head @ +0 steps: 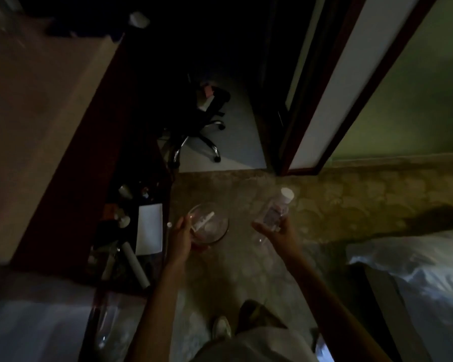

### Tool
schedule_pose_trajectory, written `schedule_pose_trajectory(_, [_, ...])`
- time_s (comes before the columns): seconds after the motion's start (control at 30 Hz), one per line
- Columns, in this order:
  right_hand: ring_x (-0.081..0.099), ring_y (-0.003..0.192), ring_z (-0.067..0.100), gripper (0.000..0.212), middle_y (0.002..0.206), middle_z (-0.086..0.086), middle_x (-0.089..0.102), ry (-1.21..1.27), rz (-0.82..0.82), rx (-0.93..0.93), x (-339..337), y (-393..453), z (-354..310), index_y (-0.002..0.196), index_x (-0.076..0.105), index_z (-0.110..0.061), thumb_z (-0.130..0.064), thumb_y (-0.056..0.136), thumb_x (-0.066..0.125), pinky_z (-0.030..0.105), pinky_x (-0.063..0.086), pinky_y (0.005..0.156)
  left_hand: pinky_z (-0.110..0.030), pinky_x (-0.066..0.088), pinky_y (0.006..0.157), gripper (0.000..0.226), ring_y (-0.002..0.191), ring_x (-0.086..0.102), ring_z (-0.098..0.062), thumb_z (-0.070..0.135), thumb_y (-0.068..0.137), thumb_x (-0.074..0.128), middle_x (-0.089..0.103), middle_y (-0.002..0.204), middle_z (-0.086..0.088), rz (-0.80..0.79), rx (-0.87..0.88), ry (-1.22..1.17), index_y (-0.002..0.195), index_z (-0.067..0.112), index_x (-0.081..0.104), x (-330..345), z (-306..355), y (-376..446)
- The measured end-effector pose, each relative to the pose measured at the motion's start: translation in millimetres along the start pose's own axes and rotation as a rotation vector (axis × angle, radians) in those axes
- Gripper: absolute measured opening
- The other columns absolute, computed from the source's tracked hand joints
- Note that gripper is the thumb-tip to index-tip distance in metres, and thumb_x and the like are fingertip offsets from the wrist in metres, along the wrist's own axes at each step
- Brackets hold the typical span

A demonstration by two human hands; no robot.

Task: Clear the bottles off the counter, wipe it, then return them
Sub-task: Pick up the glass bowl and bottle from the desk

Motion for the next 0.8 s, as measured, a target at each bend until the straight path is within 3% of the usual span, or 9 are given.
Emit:
schedule_pose_trajectory(0.13, [0.069, 0.098, 0.014, 0.059, 0.112, 0.002, 0.069, 0.001, -0.103, -0.034, 53.9, 99.7, -40.9, 0.123, 0.056, -0.016, -0.03, 0.073, 0.084, 0.033, 0.061, 0.08, -0.036, 0.057, 0.041, 0.04, 0.092, 0.062, -0.039, 0.031, 0.102, 0.042, 0.055, 0.131, -0.022, 0.032, 0.07, -0.025, 0.134, 0.008, 0.051, 1.5, 80.0, 65.2])
schedule_pose_trajectory(0.2, [0.07, 0.091, 0.008, 0.051, 0.107, 0.005, 0.069, -0.017, -0.19, -0.078, 90.8, 155.7, -64.4, 0.121, 0.055, -0.008, -0.015, 0.077, 0.081, 0.022, 0.058, 0.071, -0.037, 0.058, 0.046, 0.037, 0.076, 0.064, -0.034, 0.03, 0.102, 0.043, 0.064, 0.111, -0.023, 0.018, 0.098, -0.015, 0.126, 0.004, 0.054, -1.4, 121.8, 92.7])
schedule_pose_trajectory(0.27, [0.068, 0.081, 0.002, 0.049, 0.097, 0.0, 0.065, -0.067, -0.296, -0.168, 133.9, 212.1, -100.8, 0.114, 0.053, -0.007, -0.017, 0.075, 0.081, 0.024, 0.053, 0.068, -0.049, 0.058, 0.061, 0.035, 0.07, 0.064, -0.033, 0.031, 0.101, 0.046, 0.064, 0.091, -0.017, 0.037, 0.129, -0.003, 0.121, 0.004, 0.055, -9.8, 166.9, 117.0])
schedule_pose_trajectory(0.4, [0.063, 0.09, -0.012, 0.061, 0.106, -0.014, 0.063, -0.065, -0.443, -0.332, 218.9, 300.4, -212.3, 0.118, 0.05, -0.028, -0.018, 0.069, 0.085, 0.011, 0.051, 0.076, -0.037, 0.056, 0.049, 0.024, 0.065, 0.063, -0.032, 0.025, 0.1, 0.046, 0.061, 0.092, -0.02, 0.13, 0.173, -0.159, 0.109, 0.007, 0.06, -41.3, 256.6, 151.8])
schedule_pose_trajectory(0.47, [0.063, 0.095, -0.008, 0.064, 0.111, -0.015, 0.064, -0.034, -0.547, -0.412, 260.6, 322.1, -274.5, 0.115, 0.049, -0.039, -0.025, 0.065, 0.086, 0.013, 0.051, 0.078, -0.034, 0.055, 0.05, 0.023, 0.064, 0.064, -0.029, 0.03, 0.098, 0.05, 0.062, 0.092, -0.02, 0.18, 0.212, -0.246, 0.103, 0.011, 0.062, -60.5, 298.3, 157.2])
schedule_pose_trajectory(0.57, [0.065, 0.1, -0.005, 0.065, 0.113, -0.015, 0.065, 0.042, -0.739, -0.473, 330.9, 342.3, -352.0, 0.116, 0.05, -0.041, -0.029, 0.063, 0.086, 0.015, 0.053, 0.08, -0.031, 0.053, 0.041, 0.041, 0.054, 0.065, -0.026, 0.042, 0.074, 0.074, 0.066, 0.08, -0.019, 0.279, 0.184, -0.384, 0.094, 0.007, 0.067, -97.4, 349.3, 155.6])
schedule_pose_trajectory(0.67, [0.066, 0.101, -0.002, 0.064, 0.113, -0.012, 0.068, 0.078, -0.89, -0.527, 408.1, 355.8, -412.6, 0.122, 0.054, -0.031, -0.014, 0.07, 0.086, 0.018, 0.053, 0.083, -0.028, 0.044, 0.027, 0.019, 0.033, 0.058, -0.02, 0.017, 0.086, 0.058, 0.066, 0.055, -0.012, 0.436, 0.207, -0.474, 0.079, 0.002, 0.066, -137.4, 390.0, 153.6])
schedule_pose_trajectory(0.73, [0.066, 0.106, 0.007, 0.067, 0.118, -0.009, 0.067, 0.08, -0.984, -0.548, 462.3, 357.4, -442.8, 0.127, 0.053, -0.03, -0.025, 0.069, 0.087, 0.031, 0.054, 0.09, -0.022, 0.043, 0.027, 0.016, 0.031, 0.058, -0.009, 0.002, 0.096, 0.046, 0.064, 0.067, -0.007, 0.64, 0.28, -0.314, 0.097, 0.004, 0.062, -175.1, 412.2, 151.8])
schedule_pose_trajectory(0.8, [0.063, 0.109, 0.009, 0.062, 0.121, -0.009, 0.064, 0.054, -1.079, -0.57, 516.8, 350.8, -463.9, 0.122, 0.051, -0.037, -0.031, 0.071, 0.086, 0.035, 0.052, 0.095, -0.016, 0.044, 0.031, 0.024, 0.033, 0.059, -0.003, -0.01, 0.091, 0.053, 0.056, 0.075, -0.007, 0.751, 0.326, -0.133, 0.1, 0.011, 0.059, -206.9, 431.2, 150.2])
Point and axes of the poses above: each hand's wrist, its own y-axis towards the middle knuckle, its own x-axis out of the palm, z = x × y, the point moved 8 cm from there along y, towards the middle knuckle
